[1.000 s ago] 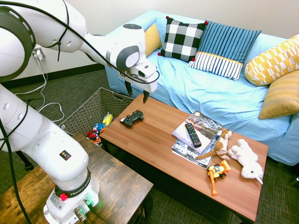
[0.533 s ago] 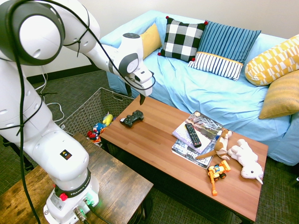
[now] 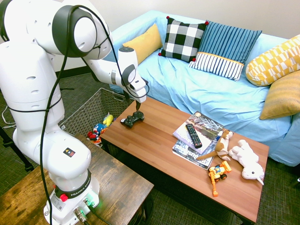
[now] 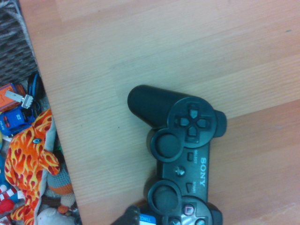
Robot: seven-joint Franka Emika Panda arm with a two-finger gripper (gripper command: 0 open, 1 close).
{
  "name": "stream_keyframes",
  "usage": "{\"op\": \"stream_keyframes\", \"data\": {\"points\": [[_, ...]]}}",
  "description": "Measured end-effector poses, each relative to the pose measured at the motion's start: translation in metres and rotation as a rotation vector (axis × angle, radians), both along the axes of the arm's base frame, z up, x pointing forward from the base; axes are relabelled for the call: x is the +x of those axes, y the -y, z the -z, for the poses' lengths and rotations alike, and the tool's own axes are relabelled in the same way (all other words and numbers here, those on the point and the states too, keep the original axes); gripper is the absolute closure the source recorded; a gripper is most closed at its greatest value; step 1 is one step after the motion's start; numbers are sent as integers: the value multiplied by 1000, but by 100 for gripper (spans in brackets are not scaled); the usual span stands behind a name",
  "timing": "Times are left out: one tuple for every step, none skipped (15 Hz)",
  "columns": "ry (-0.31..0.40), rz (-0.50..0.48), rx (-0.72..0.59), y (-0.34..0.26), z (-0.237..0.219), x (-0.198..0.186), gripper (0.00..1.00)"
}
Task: Put the gamepad in the basket
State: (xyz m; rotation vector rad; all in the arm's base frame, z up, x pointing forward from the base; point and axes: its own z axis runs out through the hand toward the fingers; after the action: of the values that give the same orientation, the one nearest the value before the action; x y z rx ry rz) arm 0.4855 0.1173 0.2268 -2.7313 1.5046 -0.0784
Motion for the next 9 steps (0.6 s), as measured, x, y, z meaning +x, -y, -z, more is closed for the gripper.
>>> {"op": "stream_keyframes", "data": {"points": [[-6, -2, -3, -5, 11, 1, 0], [-14, -3, -6, -10, 22, 2, 0], [-24, -5, -10, -15, 33, 3, 0], [-36, -7, -14, -19, 44, 5, 0], [-44, -5, -20, -21, 53, 8, 0], [-52, 1, -28, -22, 63, 11, 0], [-61, 5, -35, -23, 72, 14, 0], [-68, 10, -42, -23, 82, 18, 0], [-79, 15, -47, -23, 92, 21, 0]]}}
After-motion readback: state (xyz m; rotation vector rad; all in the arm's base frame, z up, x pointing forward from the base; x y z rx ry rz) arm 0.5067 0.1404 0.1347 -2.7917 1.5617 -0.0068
